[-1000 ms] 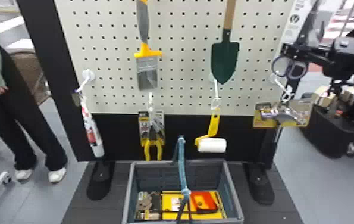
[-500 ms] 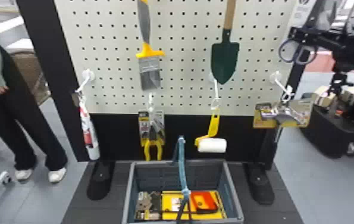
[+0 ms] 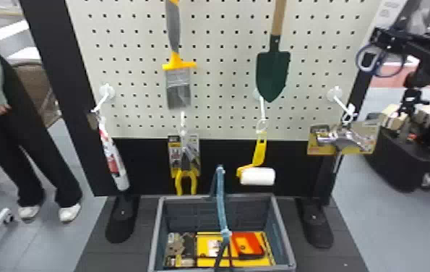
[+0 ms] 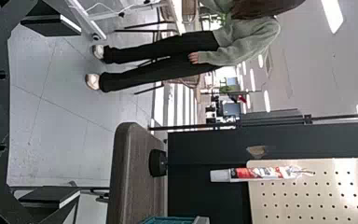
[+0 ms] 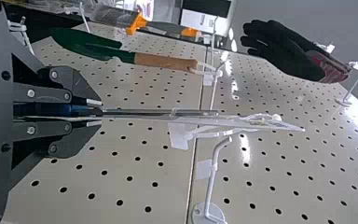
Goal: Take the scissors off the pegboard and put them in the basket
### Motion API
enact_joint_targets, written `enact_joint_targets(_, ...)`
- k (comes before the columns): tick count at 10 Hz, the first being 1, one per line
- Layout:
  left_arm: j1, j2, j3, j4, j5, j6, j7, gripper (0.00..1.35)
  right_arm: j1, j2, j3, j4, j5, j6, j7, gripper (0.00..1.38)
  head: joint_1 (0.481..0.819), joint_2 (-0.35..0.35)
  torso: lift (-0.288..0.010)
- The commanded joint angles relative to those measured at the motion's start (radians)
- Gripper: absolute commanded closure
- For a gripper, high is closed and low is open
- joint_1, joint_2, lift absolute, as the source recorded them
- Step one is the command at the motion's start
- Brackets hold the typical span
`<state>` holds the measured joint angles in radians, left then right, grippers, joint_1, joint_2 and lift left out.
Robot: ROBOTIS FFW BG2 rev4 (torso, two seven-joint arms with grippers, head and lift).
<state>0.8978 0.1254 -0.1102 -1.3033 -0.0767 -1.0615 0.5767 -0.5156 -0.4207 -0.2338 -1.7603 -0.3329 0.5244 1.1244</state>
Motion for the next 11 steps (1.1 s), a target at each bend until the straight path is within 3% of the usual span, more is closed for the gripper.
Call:
enact_joint_targets(1, -0.002, -0.001, -0.002, 0.001, 0.002, 0.0, 0.0, 0.1, 0.087, 0.026, -0.053, -0.092, -0.034, 0.026, -0.046, 1.17, 0.549, 0.0, -0.1)
enact_joint_targets(5, -0.008, 0.002, -0.008, 0.006, 0.005, -0.002, 0.0, 0.1, 0.342, 0.126, -0.199, -0.374, -0.135, 0.124, -0.23, 1.17, 0.549, 0.0, -0.1)
enact_joint_targets(7, -0.015, 0.01, -0.019, 0.016, 0.008, -0.002, 0.0, 0.1, 0.417, 0.177, -0.251, -0.418, -0.156, 0.147, -0.27, 1.17, 0.549, 0.0, -0.1)
enact_joint_targets(11, -0.023, 0.019, -0.037, 0.033, 0.02, -0.002, 0.0, 0.1, 0.57, 0.296, -0.26, -0.443, -0.258, 0.147, -0.402, 1.17, 0.549, 0.0, -0.1)
